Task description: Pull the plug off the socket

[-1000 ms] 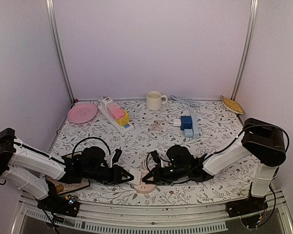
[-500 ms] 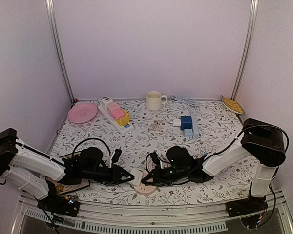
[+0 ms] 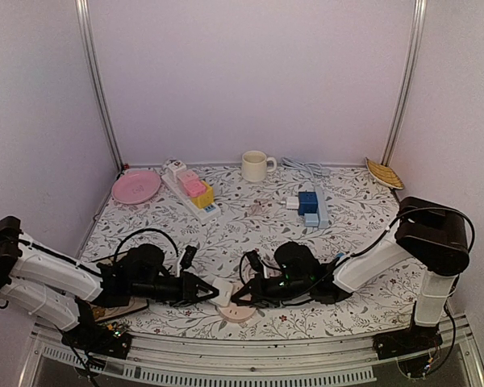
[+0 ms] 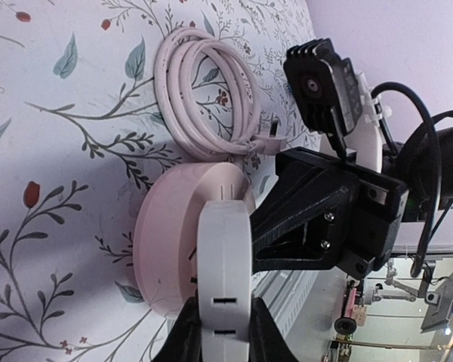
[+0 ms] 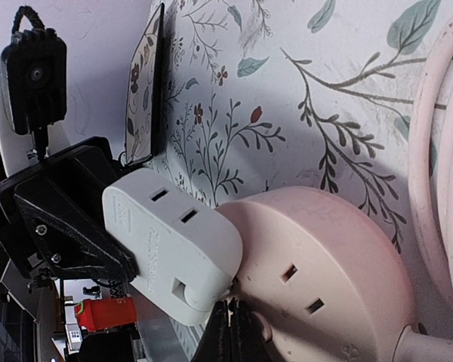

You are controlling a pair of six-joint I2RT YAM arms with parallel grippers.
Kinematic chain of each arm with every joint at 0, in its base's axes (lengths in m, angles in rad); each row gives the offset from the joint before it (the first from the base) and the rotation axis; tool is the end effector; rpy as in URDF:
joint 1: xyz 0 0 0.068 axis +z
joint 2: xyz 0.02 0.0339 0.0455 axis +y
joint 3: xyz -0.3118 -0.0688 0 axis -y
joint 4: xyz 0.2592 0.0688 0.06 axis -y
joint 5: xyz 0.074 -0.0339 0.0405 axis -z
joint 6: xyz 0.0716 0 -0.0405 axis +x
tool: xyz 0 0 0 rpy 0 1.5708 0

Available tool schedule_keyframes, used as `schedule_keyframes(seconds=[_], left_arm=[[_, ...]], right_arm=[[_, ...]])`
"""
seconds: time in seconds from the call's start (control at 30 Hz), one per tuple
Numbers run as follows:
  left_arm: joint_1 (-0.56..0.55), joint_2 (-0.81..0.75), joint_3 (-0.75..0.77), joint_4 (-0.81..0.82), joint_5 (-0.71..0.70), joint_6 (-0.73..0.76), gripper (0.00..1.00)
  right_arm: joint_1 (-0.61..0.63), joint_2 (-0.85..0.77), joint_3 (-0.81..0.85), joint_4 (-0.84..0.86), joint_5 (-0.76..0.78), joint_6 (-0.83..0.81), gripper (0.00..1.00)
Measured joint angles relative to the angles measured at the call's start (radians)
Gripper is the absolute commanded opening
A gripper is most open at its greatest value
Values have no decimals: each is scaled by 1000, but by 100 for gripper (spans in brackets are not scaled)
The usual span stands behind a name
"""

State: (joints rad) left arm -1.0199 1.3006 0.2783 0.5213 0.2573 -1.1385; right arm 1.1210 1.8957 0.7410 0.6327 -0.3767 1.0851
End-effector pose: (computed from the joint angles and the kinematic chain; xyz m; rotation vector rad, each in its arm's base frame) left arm 0.1147 -0.2215 0.1553 0.0425 2.4701 -1.4371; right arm 0.1506 0.3726 0.1261 -0.3266 2.5423 1.5343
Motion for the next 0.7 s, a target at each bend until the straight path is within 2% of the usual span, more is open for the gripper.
schedule_keyframes(seconds=[0.7], left_arm=[[0, -13, -50, 64, -13, -68, 0]], right_arm=[[-2, 32, 2, 47, -19, 0, 3]])
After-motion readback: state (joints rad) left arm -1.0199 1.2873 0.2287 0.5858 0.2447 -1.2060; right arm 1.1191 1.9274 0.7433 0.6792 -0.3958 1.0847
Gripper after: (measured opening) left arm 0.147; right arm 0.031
